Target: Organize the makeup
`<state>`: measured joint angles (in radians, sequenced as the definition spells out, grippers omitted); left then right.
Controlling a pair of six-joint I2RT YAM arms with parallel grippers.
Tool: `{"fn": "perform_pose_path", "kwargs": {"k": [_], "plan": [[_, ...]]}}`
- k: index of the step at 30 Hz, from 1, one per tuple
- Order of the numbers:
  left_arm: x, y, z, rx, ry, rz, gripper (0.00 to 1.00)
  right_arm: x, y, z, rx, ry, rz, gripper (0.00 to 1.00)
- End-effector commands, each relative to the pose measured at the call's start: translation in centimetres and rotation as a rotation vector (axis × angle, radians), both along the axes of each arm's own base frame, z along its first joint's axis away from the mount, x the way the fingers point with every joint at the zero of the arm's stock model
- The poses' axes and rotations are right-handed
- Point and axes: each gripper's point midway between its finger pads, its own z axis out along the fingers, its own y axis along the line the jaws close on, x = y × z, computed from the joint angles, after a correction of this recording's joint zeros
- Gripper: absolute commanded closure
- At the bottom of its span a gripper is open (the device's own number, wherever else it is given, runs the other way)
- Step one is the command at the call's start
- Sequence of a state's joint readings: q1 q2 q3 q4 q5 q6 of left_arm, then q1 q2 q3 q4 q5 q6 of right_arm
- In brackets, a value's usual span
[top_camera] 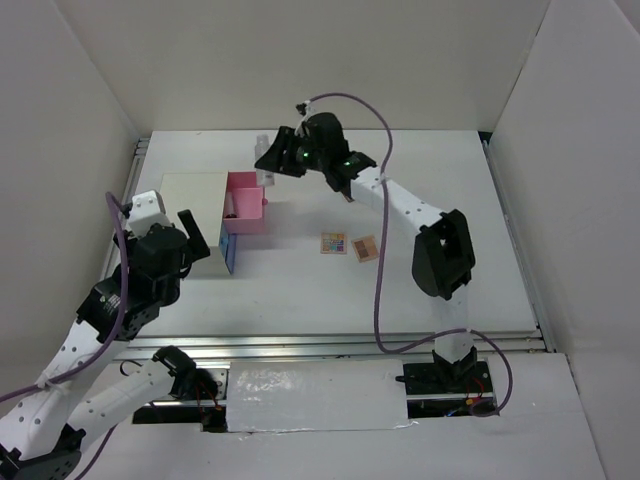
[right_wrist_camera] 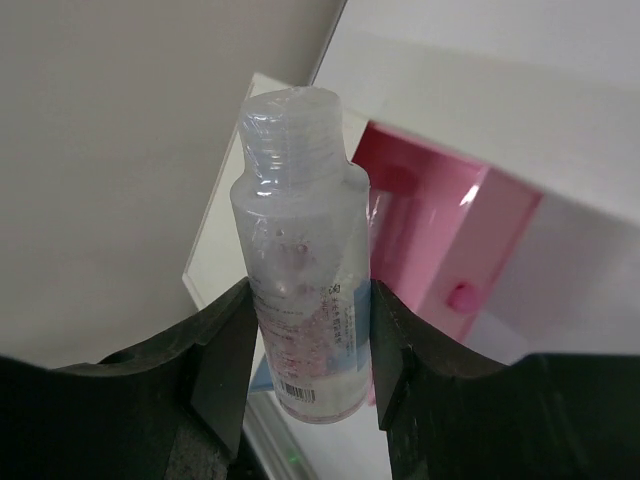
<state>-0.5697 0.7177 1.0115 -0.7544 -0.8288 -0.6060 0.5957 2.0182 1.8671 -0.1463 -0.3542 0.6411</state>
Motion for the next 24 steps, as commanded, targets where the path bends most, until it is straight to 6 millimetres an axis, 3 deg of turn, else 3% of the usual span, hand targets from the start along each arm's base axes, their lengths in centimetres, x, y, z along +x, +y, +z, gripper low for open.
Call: {"fn": "perform_pose_path", "kwargs": {"k": [1, 3, 4, 5, 10, 11, 13, 17, 18, 22, 24], "plan": [[-0.1, 0.5, 0.8, -0.022, -0.043, 0.028, 0.01, -0.6, 4.5, 2.9, 0.221, 0.100, -0.023, 1.00], [-0.2, 0.6, 1.0, -0.025, -0.051, 0.029, 0.01, -1.3, 6.3, 3.6, 0.230, 0.085, -0.019, 1.00], [-0.2, 0.6, 1.0, -0.027, -0.053, 0.028, 0.00, -1.2, 6.8, 1.8, 0.187, 0.118, -0.029, 1.00], [-0.2, 0.5, 1.1, -0.029, -0.053, 0.022, 0.01, -1.6, 7.6, 2.8, 0.189, 0.104, -0.019, 1.00], [-0.3, 0.5, 1.3, -0.033, -0.059, 0.015, 0.01, -1.4, 8.1, 0.3, 0.149, 0.149, -0.048, 0.89], [-0.4, 0.5, 1.4, -0.038, -0.066, 0.015, 0.01, -1.5, 8.1, 0.1, 0.145, 0.149, -0.046, 0.73], [-0.4, 0.5, 1.4, -0.040, -0.070, 0.013, 0.01, -1.7, 8.2, 0.2, 0.140, 0.137, -0.036, 0.64], [-0.4, 0.5, 1.5, -0.044, -0.073, 0.009, 0.01, -2.3, 8.4, 1.5, 0.129, 0.104, -0.024, 0.30], [-0.4, 0.5, 1.5, -0.041, -0.071, 0.011, 0.01, -2.3, 8.4, 2.1, 0.131, 0.088, -0.016, 0.29], [-0.4, 0.4, 1.5, -0.045, -0.074, 0.007, 0.01, -2.5, 8.3, 3.3, 0.125, 0.058, -0.004, 0.02], [-0.4, 0.5, 1.5, -0.044, -0.076, 0.008, 0.01, -2.6, 8.0, 4.0, 0.112, 0.037, -0.006, 0.00]]}}
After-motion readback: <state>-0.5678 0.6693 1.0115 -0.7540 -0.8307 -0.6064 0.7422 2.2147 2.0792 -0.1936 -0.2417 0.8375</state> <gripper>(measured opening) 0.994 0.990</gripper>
